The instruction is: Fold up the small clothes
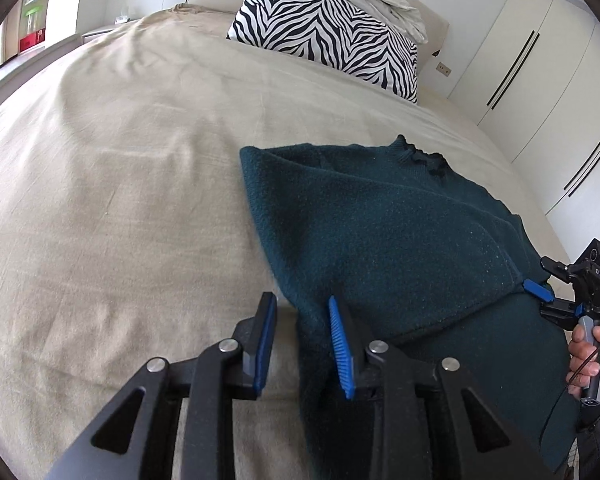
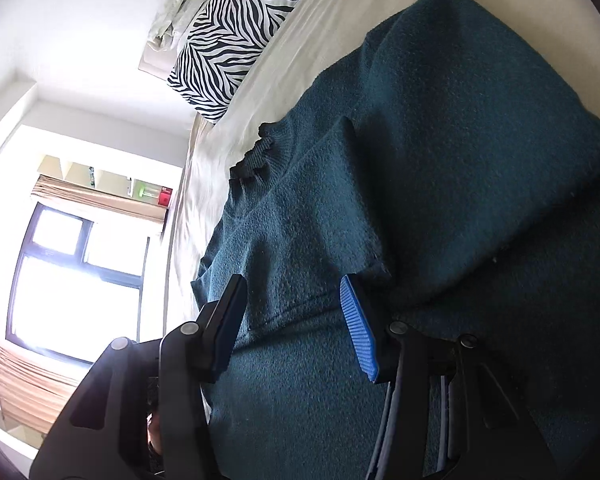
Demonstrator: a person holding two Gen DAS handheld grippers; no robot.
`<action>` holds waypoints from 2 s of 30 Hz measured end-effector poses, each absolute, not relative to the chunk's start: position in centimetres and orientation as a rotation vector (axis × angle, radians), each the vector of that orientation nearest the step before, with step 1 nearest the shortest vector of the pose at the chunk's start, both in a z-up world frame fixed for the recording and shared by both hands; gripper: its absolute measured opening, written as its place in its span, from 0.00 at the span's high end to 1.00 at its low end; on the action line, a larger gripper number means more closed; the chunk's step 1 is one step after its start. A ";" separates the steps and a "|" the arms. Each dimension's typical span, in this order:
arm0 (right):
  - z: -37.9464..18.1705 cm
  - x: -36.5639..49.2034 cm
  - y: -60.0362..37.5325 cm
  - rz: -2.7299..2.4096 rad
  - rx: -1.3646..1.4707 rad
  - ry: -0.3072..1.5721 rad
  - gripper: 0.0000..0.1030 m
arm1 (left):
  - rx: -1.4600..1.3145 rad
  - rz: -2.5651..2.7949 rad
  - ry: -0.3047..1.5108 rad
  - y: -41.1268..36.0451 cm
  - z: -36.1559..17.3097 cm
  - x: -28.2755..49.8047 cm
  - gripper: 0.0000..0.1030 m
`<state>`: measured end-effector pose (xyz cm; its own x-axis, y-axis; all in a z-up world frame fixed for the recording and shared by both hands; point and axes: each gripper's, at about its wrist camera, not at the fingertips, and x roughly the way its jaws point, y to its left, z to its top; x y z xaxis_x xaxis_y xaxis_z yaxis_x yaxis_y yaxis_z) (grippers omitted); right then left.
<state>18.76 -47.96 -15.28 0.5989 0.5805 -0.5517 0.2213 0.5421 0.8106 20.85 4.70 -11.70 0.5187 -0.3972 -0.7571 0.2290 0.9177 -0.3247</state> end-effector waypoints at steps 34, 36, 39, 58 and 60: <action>-10.0 -7.2 -53.3 0.005 1.006 0.814 0.48 | -0.490 -0.499 1.122 7.5 -12.1 -2.9 0.33; -9.6 -6.2 -53.2 0.018 1.014 0.800 0.48 | -0.509 -0.505 1.130 7.6 -12.2 -3.5 0.33; -8.9 -3.5 -52.6 0.031 0.984 0.802 0.48 | -0.531 -0.513 1.145 7.8 -12.2 -4.1 0.33; -11.4 15.1 -56.6 -0.011 1.087 0.835 0.47 | -0.552 -0.544 1.201 8.2 -11.8 -5.5 0.33; -13.9 15.5 -56.6 -0.039 1.091 0.905 0.47 | -0.557 -0.545 1.202 8.6 -11.7 -5.7 0.33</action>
